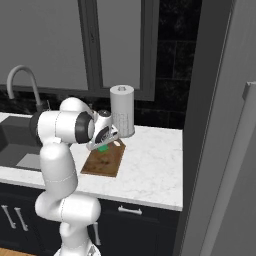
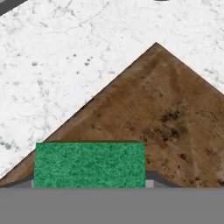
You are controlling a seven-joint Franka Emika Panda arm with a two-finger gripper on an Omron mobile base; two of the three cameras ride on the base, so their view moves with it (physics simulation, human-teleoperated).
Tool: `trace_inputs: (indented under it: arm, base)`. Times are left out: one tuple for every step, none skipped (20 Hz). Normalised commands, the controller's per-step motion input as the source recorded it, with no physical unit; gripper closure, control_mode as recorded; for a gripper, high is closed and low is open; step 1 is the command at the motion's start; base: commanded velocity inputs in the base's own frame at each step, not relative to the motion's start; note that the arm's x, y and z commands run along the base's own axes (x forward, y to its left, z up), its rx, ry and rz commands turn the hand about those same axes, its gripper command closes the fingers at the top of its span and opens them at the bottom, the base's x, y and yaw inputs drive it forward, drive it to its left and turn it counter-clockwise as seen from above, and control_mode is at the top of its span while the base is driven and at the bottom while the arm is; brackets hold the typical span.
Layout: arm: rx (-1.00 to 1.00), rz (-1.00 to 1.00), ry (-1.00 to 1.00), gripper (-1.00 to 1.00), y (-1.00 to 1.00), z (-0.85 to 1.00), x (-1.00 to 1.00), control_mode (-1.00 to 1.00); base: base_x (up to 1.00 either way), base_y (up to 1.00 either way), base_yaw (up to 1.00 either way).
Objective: Pick up the sponge from the counter and clean the cutting board by briefly scrubbing or pressing down on the cutting board. Once finished, release the sponge.
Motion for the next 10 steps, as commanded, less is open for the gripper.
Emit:
trace_inputs:
  arm:
    - [0.0,0.0,-0.04,1.0,0.0,-0.23,0.0,-1.0]
    - [0.0,0.0,-0.04,1.0,0.0,-0.21,-0.08,-1.0]
    - [0.0,0.0,-0.03,1.0,-0.01,-0.23,-0.14,-1.0]
    - [0.0,0.0,-0.04,1.0,-0.02,-0.23,-0.19,-1.0]
    - [0.0,0.0,-0.04,1.0,-0.04,-0.2,-0.24,-1.0]
    - [0.0,0.0,-0.03,1.0,-0.08,-0.15,-0.31,-1.0]
    - [0.0,0.0,-0.02,1.0,-0.11,-0.11,-0.35,-1.0]
    - [0.0,0.0,0.0,1.0,-0.15,-0.07,-0.41,-1.0]
    - [0.0,0.0,0.0,1.0,-0.16,-0.05,-0.44,-1.0]
    - [0.0,0.0,0.0,1.0,-0.19,-0.04,-0.46,-1.0]
  base:
    - [0.0,0.0,0.0]
    - [0.0,0.0,0.0]
    - [0.0,0.0,0.0]
    - [0.0,0.0,0.0]
    - [0.0,0.0,0.0]
    - [0.0,0.0,0.0]
    - [0.0,0.0,0.0]
    - [0.0,0.0,0.0]
    - [0.0,0.0,0.0]
    - [0.0,0.0,0.0]
